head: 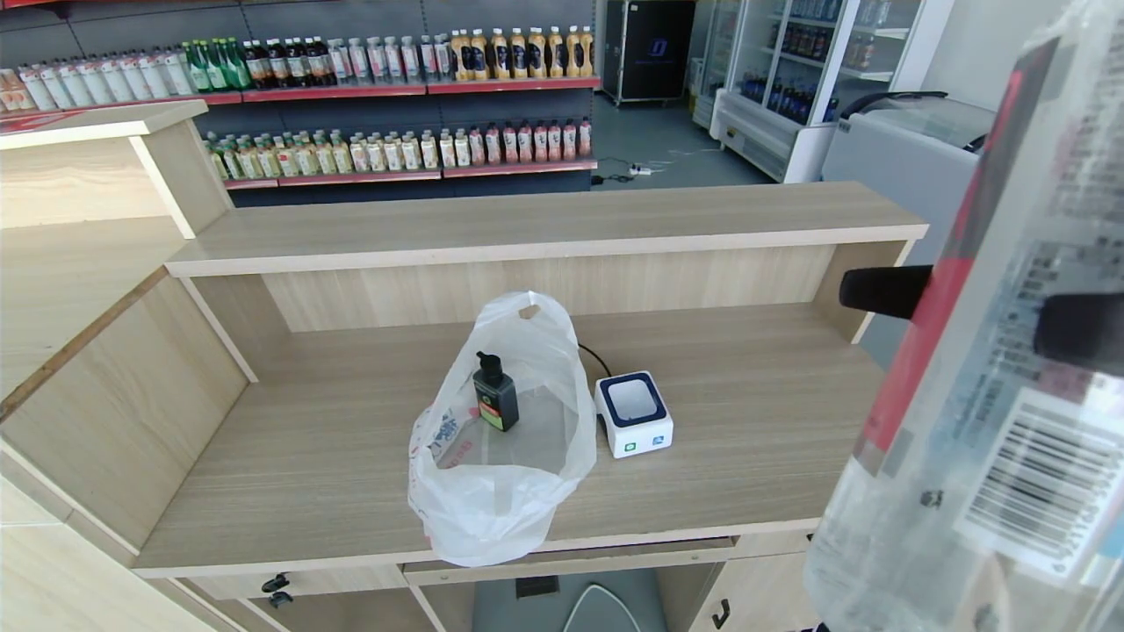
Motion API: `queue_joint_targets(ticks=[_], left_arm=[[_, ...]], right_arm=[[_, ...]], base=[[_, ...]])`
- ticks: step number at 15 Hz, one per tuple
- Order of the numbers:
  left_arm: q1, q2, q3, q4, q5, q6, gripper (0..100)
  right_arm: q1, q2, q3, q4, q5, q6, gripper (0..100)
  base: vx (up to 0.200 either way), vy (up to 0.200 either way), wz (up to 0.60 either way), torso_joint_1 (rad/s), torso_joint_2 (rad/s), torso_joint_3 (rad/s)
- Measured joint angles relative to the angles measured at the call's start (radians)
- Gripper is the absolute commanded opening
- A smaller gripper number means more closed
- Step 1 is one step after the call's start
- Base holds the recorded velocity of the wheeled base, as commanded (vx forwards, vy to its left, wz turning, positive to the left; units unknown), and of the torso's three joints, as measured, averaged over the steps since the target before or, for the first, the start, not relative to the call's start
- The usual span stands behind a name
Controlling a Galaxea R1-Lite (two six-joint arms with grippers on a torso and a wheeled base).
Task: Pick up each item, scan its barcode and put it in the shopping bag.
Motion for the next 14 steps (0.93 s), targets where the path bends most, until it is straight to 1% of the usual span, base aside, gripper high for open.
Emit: queue_joint_targets(ticks=[8,9,10,12,14], left_arm=[[0.000,0.000,0.000,0.000,0.000,0.000,100],[0.000,0.000,0.000,0.000,0.000,0.000,100],[0.000,0.000,0.000,0.000,0.000,0.000,100],[0.000,0.000,0.000,0.000,0.000,0.000,100],[0.000,0.000,0.000,0.000,0.000,0.000,100]], right_arm=[[-0.022,-0.019,0.010,0.012,0.001,-0.001,0],[-0.028,-0.023,0.003,0.034,0.004,-0.003,0],[-0.054,-0.028,-0.007,0.076,0.011,-0.018,0],[-0.133,-0.044,-0.024,0.141,0.014,-0.129,0],[-0.236,-0.059,-0.026,0.230,-0.015,-0.289,0]], base=[[0.000,0.000,0.00,0.000,0.00,0.000],[0.000,0.000,0.00,0.000,0.00,0.000],[0.000,0.000,0.00,0.000,0.00,0.000],[0.000,0.000,0.00,0.000,0.00,0.000],[0.000,0.000,0.00,0.000,0.00,0.000]])
